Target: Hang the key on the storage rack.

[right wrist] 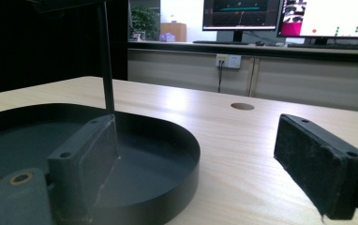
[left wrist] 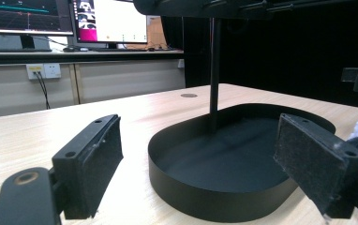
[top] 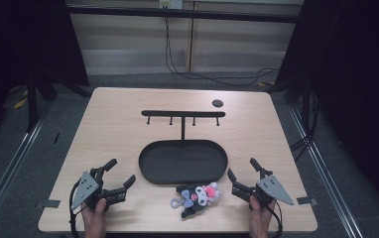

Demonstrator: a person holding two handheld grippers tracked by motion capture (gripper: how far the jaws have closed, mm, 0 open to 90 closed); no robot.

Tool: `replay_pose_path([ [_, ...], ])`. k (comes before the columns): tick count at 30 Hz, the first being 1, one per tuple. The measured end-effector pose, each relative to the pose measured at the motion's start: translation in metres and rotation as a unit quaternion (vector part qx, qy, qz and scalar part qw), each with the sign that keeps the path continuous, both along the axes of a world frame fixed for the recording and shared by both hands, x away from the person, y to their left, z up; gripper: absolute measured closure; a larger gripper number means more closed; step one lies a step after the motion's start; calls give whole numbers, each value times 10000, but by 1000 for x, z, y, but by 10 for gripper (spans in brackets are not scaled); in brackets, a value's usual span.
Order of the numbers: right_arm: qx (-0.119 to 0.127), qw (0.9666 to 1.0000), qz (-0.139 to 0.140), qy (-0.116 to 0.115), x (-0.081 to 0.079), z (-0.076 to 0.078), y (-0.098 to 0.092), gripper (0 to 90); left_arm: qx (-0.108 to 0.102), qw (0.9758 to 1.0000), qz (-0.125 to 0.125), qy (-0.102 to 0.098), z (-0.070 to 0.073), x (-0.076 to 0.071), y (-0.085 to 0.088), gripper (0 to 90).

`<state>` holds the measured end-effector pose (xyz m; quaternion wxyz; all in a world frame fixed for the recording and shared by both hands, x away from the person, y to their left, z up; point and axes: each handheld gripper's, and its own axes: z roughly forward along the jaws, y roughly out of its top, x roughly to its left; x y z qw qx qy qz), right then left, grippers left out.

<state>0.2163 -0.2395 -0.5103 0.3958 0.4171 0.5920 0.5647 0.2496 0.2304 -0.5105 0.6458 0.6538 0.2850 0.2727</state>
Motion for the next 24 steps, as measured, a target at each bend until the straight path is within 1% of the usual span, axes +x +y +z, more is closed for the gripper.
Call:
replay_pose_path([
  [2, 93, 9999, -60, 46, 0, 0, -2, 129, 1, 10000, 0, -3, 0, 0, 0, 151],
  [4, 104, 9999, -73, 69, 0, 0, -2, 129, 17, 10000, 13, -4, 0, 0, 0, 151],
  [5, 99, 9998, 39, 143, 0, 1, -3, 128, 16, 10000, 15, -5, 0, 0, 0, 151],
  [6, 123, 9997, 85, 198, 1, 1, -3, 128, 12, 10000, 17, -5, 0, 0, 0, 151],
  [7, 146, 9996, 7, 256, 2, 1, -4, 129, 15, 10000, 21, -4, 0, 0, 0, 151],
  [8, 167, 9996, 24, 236, 2, 1, -4, 128, 18, 10000, 25, -3, 0, 0, 0, 151],
  [10, 134, 9996, 141, 224, 1, 1, -4, 132, 11, 10000, 20, -6, 0, 0, 0, 151],
  [12, 69, 9994, 59, 349, 3, 2, -2, 138, 13, 10000, 11, -7, 0, 0, 0, 151],
  [15, -35, 9988, 16, 491, 4, 3, 0, 172, 9, 10000, 5, -3, 0, 0, 0, 151],
  [16, -35, 9988, 16, 491, 4, 3, 0, 172, 8, 10000, 7, -5, 0, 0, 0, 151],
  [17, -25, 9985, 9, 549, 5, 3, 0, 190, 11, 10000, 5, -3, 0, 0, 0, 151],
  [18, -6, 9981, 35, 615, 5, 4, 0, 227, 8, 10000, 4, -5, 0, 0, 0, 151],
  [20, 3, 9982, 43, 597, 4, 4, 0, 240, 9, 10000, 5, -4, 0, 0, 0, 151],
  [21, 0, 9980, 63, 636, 3, 6, 1, 282, 9, 10000, 3, -4, 0, 0, 0, 151],
  [22, -5, 9972, 141, 732, 3, 8, 1, 308, 8, 10000, 3, -5, 0, 0, 0, 151],
  [23, -5, 9972, 141, 732, 3, 8, 1, 308, 8, 10000, 3, -5, 0, 0, 0, 151],
  [24, -26, 9963, 305, 803, 2, 13, 3, 320, 7, 10000, 0, -5, 0, 0, 0, 151],
])
